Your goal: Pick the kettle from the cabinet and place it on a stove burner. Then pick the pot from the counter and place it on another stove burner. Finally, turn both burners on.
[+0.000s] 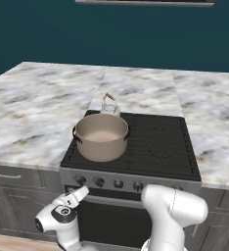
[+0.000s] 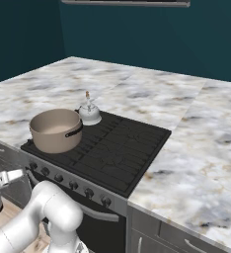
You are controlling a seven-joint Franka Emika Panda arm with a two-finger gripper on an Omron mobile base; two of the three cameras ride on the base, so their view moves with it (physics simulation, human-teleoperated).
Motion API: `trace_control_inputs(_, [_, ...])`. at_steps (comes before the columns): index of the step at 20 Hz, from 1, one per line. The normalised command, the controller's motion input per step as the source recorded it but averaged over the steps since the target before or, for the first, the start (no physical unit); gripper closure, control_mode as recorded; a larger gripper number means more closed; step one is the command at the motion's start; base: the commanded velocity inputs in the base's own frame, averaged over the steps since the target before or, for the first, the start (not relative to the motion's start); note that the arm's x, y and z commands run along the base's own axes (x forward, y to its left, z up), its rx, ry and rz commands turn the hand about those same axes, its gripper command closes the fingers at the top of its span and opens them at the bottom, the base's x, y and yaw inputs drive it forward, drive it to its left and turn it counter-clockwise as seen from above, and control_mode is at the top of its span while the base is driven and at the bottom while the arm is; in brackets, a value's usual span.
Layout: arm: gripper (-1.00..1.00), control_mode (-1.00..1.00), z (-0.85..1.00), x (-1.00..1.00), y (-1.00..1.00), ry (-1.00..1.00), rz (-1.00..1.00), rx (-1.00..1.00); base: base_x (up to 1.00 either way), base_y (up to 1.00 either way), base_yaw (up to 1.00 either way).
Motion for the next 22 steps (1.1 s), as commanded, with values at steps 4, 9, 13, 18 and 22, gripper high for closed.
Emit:
trace_control_inputs(4, [-1.00,-1.00,-0.21,0.03,0.28,-0.19,0.00,0.03,0.00,0.00,0.00])
trace_control_inputs(9, [-1.00,-1.00,-0.10,0.07,0.24,-0.18,0.00,0.00,0.00,0.00,0.00])
trace_control_inputs(13, [-1.00,-1.00,-0.04,0.20,0.19,-0.18,0.00,0.00,0.00,0.00,0.00])
trace_control_inputs(18, [-1.00,-1.00,-0.01,0.23,0.07,-0.15,0.00,0.00,0.00,0.00,0.00])
trace_control_inputs(22, [-1.00,-1.00,0.00,0.17,0.00,-0.12,0.00,0.03,0.00,0.00,0.00])
